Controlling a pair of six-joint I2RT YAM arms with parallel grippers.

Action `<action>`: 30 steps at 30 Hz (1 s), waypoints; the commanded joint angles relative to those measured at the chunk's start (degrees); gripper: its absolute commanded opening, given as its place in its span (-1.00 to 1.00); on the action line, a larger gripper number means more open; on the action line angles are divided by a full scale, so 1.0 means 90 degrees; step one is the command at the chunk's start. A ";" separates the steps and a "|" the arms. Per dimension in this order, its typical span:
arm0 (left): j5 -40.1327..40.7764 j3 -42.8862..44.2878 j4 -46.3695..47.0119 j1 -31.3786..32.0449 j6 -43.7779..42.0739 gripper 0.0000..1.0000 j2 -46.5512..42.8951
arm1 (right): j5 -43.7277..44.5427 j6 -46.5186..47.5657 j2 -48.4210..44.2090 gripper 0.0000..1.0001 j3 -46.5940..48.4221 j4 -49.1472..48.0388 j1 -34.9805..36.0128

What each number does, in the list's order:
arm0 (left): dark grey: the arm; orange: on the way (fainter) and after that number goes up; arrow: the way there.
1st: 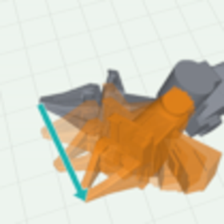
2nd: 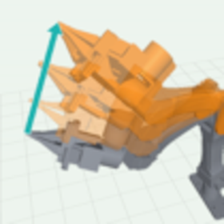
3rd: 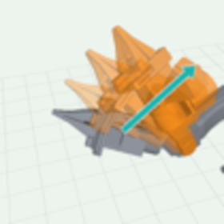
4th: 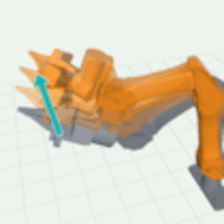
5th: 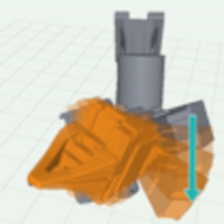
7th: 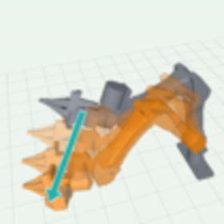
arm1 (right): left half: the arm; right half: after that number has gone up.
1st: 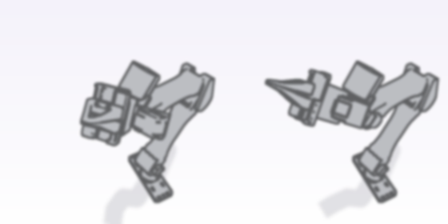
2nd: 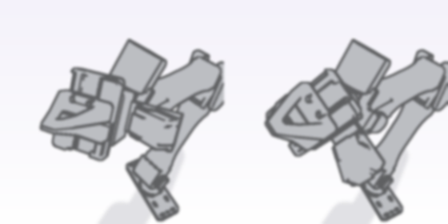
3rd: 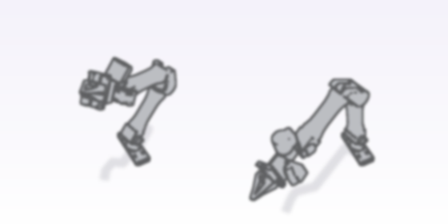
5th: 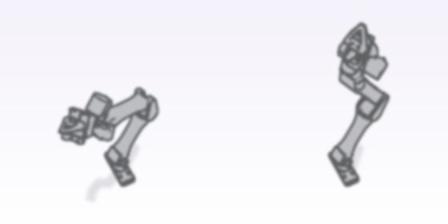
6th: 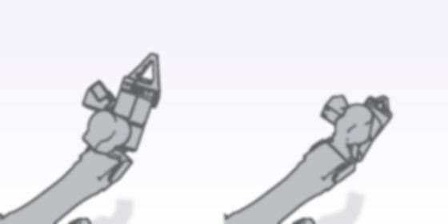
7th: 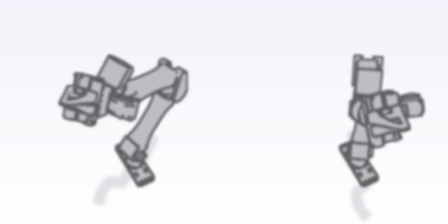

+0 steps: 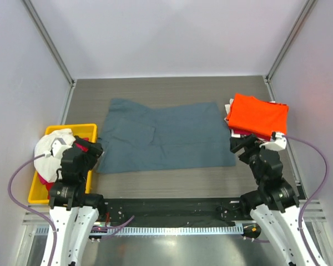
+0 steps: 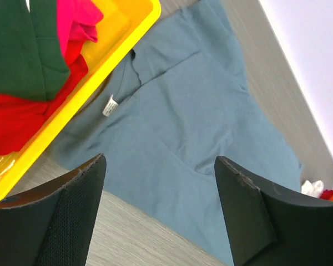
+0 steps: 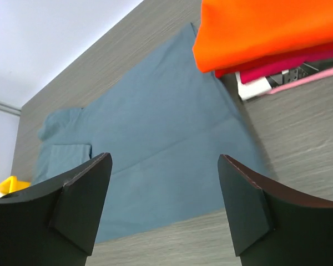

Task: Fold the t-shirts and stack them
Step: Flatten the tshirt out, then fold the tshirt

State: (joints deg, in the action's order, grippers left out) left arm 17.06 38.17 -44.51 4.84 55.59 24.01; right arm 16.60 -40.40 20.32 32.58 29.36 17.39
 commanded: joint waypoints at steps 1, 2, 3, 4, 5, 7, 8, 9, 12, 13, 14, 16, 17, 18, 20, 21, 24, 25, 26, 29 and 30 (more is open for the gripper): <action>0.0097 0.0162 0.0327 -0.0011 0.0114 0.61 -0.0324 | -0.0155 -0.0170 -0.0539 0.67 -0.0075 -0.0246 -0.0028; 0.0000 0.0298 0.0317 -0.0011 0.0025 0.61 -0.0073 | -0.0194 -0.0082 -0.0210 0.63 -0.0026 -0.0207 -0.0018; -0.0262 0.0377 0.0317 -0.0011 -0.0073 0.61 0.0085 | -0.0368 -0.0033 0.0025 0.52 0.0119 -0.0138 -0.0018; -0.0448 0.0465 0.0327 -0.0011 -0.0335 0.61 0.0279 | -0.0476 0.0103 0.0366 0.44 0.0207 -0.0118 -0.0018; -0.0605 0.0659 0.0317 -0.0011 -0.0472 0.61 0.0533 | -0.0603 0.0182 0.0998 0.39 0.0286 -0.0109 -0.0028; -0.1082 0.0884 0.0239 -0.0011 -0.0765 0.60 0.1284 | -0.0848 0.0319 0.1753 0.26 0.0549 -0.0060 0.0002; -0.1230 0.1089 0.0142 -0.0011 -0.0893 0.60 0.1529 | -0.0916 0.0435 0.2095 0.16 0.0647 -0.0040 -0.0008; -0.1396 0.1168 0.0112 -0.0001 -0.1174 0.58 0.2044 | -0.1013 0.0591 0.2785 0.11 0.0812 -0.0011 0.0021; -0.1836 0.1335 0.0014 0.0028 -0.1517 0.56 0.2730 | -0.0898 0.0817 0.3696 0.11 0.1057 -0.0001 0.0177; -0.1876 0.1364 0.0024 0.0096 -0.1567 0.56 0.3100 | -0.0511 0.0846 0.3854 0.11 0.1106 -0.0001 0.0351; -0.1866 0.1461 0.0053 0.0155 -0.1597 0.55 0.3316 | -0.0313 0.0856 0.3962 0.11 0.1145 0.0009 0.0469; -0.1759 0.1598 0.0160 0.0388 -0.1665 0.54 0.3842 | 0.0174 0.0876 0.4254 0.08 0.1233 -0.0011 0.0597; -0.1672 0.1811 0.0286 0.0467 -0.1685 0.54 0.4030 | 0.0274 0.0876 0.4334 0.07 0.1272 -0.0011 0.0597; -0.1497 0.1939 0.0355 0.0536 -0.1714 0.54 0.4225 | 0.0342 0.0876 0.4431 0.02 0.1292 -0.0030 0.0597; -0.1398 0.2406 0.0501 0.0614 -0.1773 0.54 0.4945 | 0.0537 0.0866 0.4675 0.00 0.1312 -0.0060 0.0597; -0.1339 0.2593 0.0512 0.0614 -0.1802 0.54 0.5259 | 0.0567 0.0866 0.4725 0.00 0.1293 -0.0118 0.0597; -0.0932 0.3383 0.0512 0.0614 -0.1890 0.50 0.6372 | 0.0636 0.0827 0.4803 -0.01 0.1186 -0.0254 0.0588; -0.0851 0.3763 0.0396 0.0614 -0.1919 0.45 0.6617 | 0.0646 0.0808 0.4813 0.00 0.1166 -0.0265 0.0597; -0.0841 0.3911 0.0356 0.0605 -0.1939 0.40 0.7054 | 0.0646 0.0798 0.4784 0.00 0.1107 -0.0294 0.0597; -0.0997 0.4109 0.0200 0.0634 -0.1813 0.30 0.7313 | 0.0646 0.0808 0.4619 0.00 0.0971 -0.0275 0.0597; -0.0978 0.4002 0.0248 0.0702 -0.1754 0.32 0.7197 | 0.0665 0.0779 0.4550 0.00 0.0912 -0.0274 0.0597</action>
State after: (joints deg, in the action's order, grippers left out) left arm 7.07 73.69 -40.91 10.44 39.79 90.17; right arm 20.23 -33.50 63.64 41.78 28.67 22.65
